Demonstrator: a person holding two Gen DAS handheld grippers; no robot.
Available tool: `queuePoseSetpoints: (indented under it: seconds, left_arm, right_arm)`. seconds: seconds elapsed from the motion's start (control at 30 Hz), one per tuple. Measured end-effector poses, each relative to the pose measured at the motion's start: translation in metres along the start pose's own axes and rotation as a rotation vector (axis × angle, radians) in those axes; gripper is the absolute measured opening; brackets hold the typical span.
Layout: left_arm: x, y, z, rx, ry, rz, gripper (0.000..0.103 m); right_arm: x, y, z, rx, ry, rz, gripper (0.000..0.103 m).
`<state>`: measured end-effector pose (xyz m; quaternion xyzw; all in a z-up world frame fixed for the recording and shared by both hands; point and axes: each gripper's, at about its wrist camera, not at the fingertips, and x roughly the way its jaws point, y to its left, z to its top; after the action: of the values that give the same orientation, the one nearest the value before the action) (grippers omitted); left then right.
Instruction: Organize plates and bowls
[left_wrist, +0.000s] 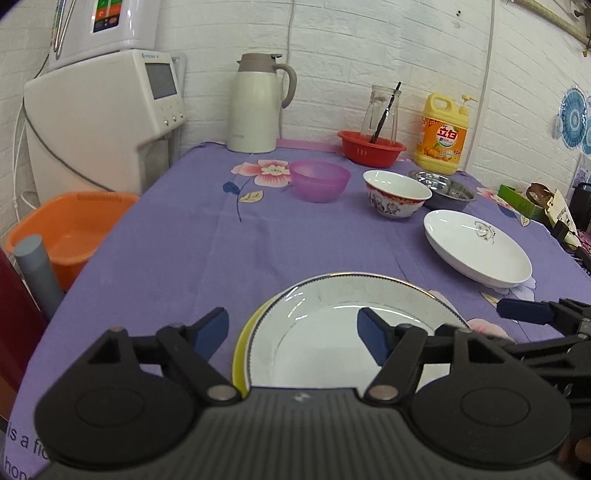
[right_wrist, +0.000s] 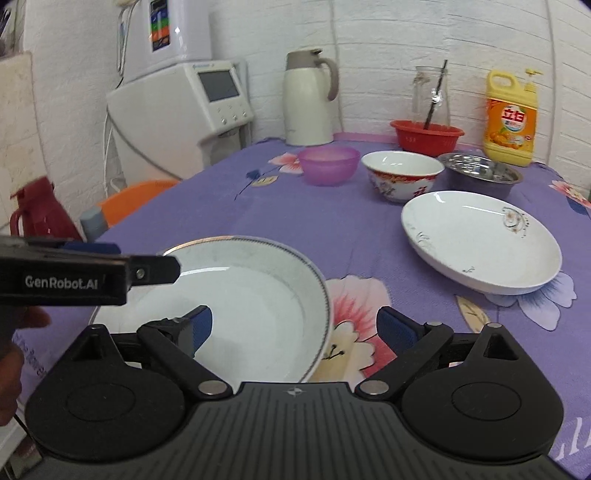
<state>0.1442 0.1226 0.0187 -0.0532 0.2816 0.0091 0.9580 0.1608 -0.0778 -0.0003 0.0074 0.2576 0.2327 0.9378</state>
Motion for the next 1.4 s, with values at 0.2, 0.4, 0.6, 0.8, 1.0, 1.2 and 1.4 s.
queuePoseSetpoints:
  seconds: [0.2, 0.4, 0.6, 0.8, 1.0, 1.2, 1.4]
  left_arm:
    - [0.013, -0.015, 0.010, 0.010, 0.029, -0.034, 0.074]
    - [0.033, -0.044, 0.034, 0.031, 0.054, -0.074, 0.074]
    - [0.080, -0.080, 0.079, 0.021, 0.084, -0.195, 0.074]
    - [0.151, -0.112, 0.097, -0.009, 0.220, -0.252, 0.074]
    - [0.190, -0.140, 0.097, 0.040, 0.257, -0.236, 0.074]
    - [0.209, -0.147, 0.095, 0.035, 0.286, -0.217, 0.074]
    - [0.212, -0.153, 0.092, 0.065, 0.282, -0.196, 0.074]
  right_arm:
    - [-0.002, -0.052, 0.018, 0.094, -0.049, -0.095, 0.103]
    - [0.014, -0.114, 0.044, 0.141, -0.087, -0.239, 0.103]
    - [0.053, -0.161, 0.056, 0.199, -0.006, -0.297, 0.103]
    - [0.062, -0.169, 0.044, 0.217, 0.021, -0.289, 0.103]
    - [0.071, -0.169, 0.043, 0.201, 0.062, -0.280, 0.103]
    - [0.075, -0.165, 0.044, 0.161, 0.081, -0.298, 0.103]
    - [0.076, -0.163, 0.044, 0.138, 0.096, -0.305, 0.103]
